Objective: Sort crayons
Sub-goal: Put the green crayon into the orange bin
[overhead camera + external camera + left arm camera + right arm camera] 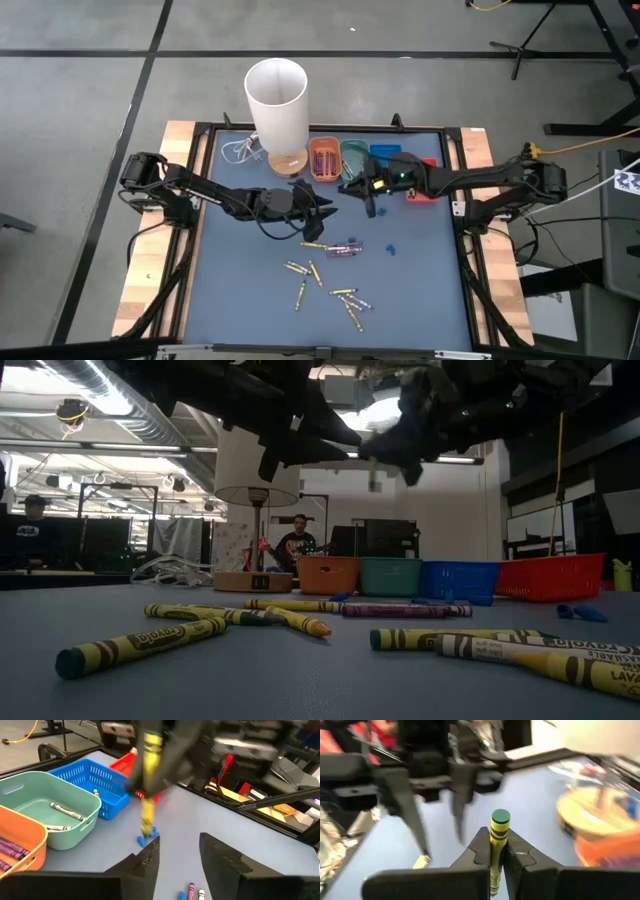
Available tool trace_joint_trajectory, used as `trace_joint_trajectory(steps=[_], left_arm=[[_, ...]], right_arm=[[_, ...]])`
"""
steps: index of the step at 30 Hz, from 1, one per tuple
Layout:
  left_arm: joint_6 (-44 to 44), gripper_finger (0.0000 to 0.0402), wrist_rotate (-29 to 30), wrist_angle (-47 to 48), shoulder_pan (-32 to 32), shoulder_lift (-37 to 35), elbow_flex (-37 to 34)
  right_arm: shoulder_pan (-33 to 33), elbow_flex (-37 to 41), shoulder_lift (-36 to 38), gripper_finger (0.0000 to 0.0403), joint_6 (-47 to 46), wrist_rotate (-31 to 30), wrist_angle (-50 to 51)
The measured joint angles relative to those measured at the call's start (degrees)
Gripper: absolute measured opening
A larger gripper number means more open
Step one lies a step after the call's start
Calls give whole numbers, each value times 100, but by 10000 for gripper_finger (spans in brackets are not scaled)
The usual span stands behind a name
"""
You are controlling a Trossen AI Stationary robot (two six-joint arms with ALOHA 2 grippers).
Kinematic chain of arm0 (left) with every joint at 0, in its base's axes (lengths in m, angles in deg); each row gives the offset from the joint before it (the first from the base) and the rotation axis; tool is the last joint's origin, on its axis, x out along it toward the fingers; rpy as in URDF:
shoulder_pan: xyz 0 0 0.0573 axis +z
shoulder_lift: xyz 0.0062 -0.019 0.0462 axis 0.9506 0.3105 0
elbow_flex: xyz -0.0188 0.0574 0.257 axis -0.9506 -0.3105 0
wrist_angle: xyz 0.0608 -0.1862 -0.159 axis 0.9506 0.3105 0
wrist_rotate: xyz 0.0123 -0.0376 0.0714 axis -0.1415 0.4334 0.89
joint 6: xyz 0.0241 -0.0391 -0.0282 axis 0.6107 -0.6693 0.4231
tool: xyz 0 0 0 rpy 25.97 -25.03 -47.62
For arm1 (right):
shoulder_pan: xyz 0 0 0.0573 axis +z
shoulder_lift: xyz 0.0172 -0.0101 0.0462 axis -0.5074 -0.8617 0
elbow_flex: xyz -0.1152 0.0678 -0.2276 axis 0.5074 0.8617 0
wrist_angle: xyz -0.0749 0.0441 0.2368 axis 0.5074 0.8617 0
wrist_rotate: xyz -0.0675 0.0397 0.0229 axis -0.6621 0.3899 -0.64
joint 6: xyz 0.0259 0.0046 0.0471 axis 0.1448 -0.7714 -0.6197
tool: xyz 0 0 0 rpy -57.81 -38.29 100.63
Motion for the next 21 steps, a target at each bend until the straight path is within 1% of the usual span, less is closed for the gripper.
trace_joint_trajectory(steps=[5, 8, 14, 18, 21], left_arm=[[0, 137, -2, 51, 0, 0, 2], [0, 137, -6, 78, 0, 0, 0], [2, 131, -13, 78, 0, 0, 1], [2, 131, -15, 79, 0, 0, 0], [2, 131, -17, 121, 0, 0, 1]], right_arm=[[-478, 0, 626, 40, 154, -27, 1481], [-763, 0, 1011, 38, 273, -225, 2404], [-1313, 0, 1685, 19, 324, -1098, 4090], [-1643, 2, 1966, 27, 368, -1841, 5150], [-1851, 2, 2046, 35, 339, -2324, 5798]])
